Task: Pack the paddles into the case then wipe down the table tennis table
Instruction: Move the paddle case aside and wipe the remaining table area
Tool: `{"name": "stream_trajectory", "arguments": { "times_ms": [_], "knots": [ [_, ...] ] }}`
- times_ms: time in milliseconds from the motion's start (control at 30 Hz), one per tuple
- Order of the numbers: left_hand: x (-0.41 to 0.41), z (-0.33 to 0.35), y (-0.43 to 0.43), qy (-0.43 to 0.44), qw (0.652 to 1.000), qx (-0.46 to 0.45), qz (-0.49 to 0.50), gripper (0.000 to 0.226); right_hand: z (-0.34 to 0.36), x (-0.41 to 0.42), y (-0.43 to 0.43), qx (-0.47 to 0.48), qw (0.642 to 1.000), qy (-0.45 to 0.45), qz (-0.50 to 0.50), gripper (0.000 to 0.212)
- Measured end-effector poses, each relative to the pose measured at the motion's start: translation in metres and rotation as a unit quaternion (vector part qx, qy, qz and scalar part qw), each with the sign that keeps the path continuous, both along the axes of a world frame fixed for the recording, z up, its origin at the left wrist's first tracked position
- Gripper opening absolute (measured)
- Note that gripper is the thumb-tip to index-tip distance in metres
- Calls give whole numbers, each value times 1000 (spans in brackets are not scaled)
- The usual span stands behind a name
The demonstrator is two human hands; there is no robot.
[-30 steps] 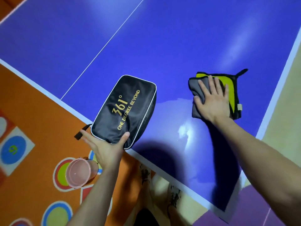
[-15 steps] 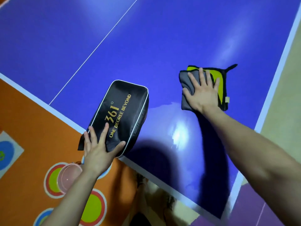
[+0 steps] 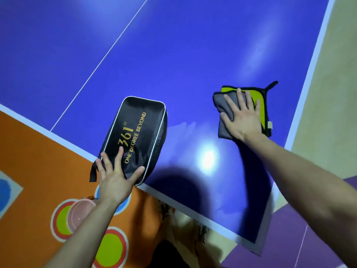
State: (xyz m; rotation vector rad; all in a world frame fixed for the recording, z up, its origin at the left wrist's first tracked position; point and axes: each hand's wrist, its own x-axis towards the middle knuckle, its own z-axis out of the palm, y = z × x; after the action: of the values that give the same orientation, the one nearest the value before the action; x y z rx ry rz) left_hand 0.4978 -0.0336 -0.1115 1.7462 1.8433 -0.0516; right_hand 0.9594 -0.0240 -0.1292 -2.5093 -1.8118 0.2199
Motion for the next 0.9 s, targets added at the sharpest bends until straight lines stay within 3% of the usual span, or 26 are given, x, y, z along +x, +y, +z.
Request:
{"name": "stream_trajectory", "arguments": {
  "times_ms": [100,267,367,500,600,767,900],
  "knots": [
    [-2,-3,-3,2,1000,7,-6,109,0,-36,13,27,998,2,-60,73],
    [-4,-1,3,12,1000,-11,-13,110,-2,-199,-49,47,994,27,98,71],
    [0,1,9,37,999,-29,-21,116,-7,-188,-97,71,986,43,143,70],
    [5,6,7,56,997,-39,-35,109,-3,-89,-179,39,999,-9,6,71],
    [5,8,5,67,996,-31,-52,107,-3,-80,-198,16,996,-34,-76,71],
    [1,14,8,116,987,-58,-96,107,-3,-181,-167,33,966,-18,-254,70],
    [-2,21,17,141,976,-72,-147,108,-1,-305,-128,76,980,36,-180,69]
  ]
}}
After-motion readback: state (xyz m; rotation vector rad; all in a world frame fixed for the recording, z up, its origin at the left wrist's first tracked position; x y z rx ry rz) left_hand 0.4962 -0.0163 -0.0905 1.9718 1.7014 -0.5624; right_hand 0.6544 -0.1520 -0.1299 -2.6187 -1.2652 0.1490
